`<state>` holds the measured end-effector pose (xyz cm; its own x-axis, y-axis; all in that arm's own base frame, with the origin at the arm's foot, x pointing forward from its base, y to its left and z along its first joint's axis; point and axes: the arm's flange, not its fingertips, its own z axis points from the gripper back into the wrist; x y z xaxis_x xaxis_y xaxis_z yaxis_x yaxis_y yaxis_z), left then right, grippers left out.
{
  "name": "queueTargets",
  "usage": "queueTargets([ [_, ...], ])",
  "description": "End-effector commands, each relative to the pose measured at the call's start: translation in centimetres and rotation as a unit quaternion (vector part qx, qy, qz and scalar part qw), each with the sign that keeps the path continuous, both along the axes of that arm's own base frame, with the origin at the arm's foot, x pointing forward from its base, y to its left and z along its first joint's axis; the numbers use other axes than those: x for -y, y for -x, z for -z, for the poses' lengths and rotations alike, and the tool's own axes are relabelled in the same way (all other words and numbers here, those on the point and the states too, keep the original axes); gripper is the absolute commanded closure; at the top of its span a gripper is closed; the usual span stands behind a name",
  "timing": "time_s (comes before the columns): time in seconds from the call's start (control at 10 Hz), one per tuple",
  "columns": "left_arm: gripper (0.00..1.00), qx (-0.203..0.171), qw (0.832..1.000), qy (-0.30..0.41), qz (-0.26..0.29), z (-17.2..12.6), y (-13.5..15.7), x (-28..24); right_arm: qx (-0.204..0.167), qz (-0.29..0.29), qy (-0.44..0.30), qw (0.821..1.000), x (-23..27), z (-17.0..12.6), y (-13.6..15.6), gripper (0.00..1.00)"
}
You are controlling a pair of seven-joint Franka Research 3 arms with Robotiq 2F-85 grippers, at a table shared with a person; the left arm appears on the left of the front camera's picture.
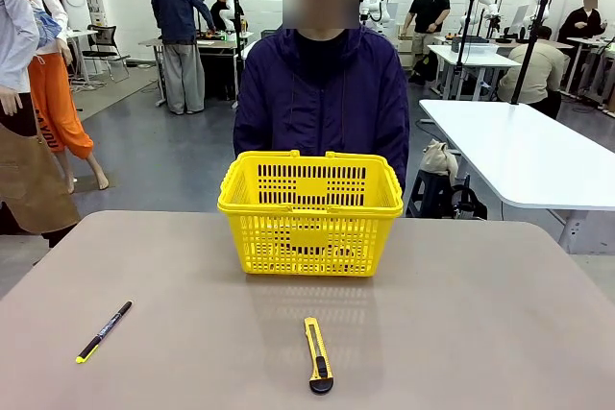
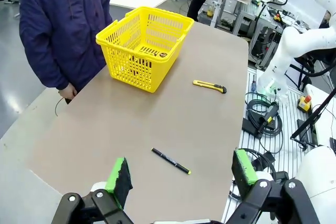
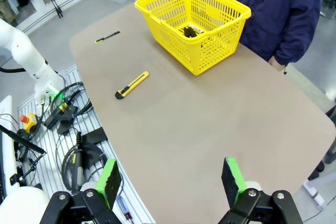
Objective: Place the items the person wants into the basket.
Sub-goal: Pick up the item the person points to and place it in the Market Basket.
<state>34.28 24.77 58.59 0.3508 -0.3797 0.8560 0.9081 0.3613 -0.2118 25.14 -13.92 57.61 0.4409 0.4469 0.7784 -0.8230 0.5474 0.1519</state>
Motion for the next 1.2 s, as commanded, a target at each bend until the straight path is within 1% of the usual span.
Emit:
queueTargets([
  [0.0,0.0,0.01,1.0,0.005,0.007,0.09,0.15,-0.07,0.007,-0.006,-0.009,1.0,-0.11,-0.01,-0.12,0.0],
  [1.1,0.0,0.01,1.0,0.005,0.007,0.09,0.15,-0.07,0.007,-0.006,-0.009,1.0,-0.11,-0.01,-0.12,0.0],
])
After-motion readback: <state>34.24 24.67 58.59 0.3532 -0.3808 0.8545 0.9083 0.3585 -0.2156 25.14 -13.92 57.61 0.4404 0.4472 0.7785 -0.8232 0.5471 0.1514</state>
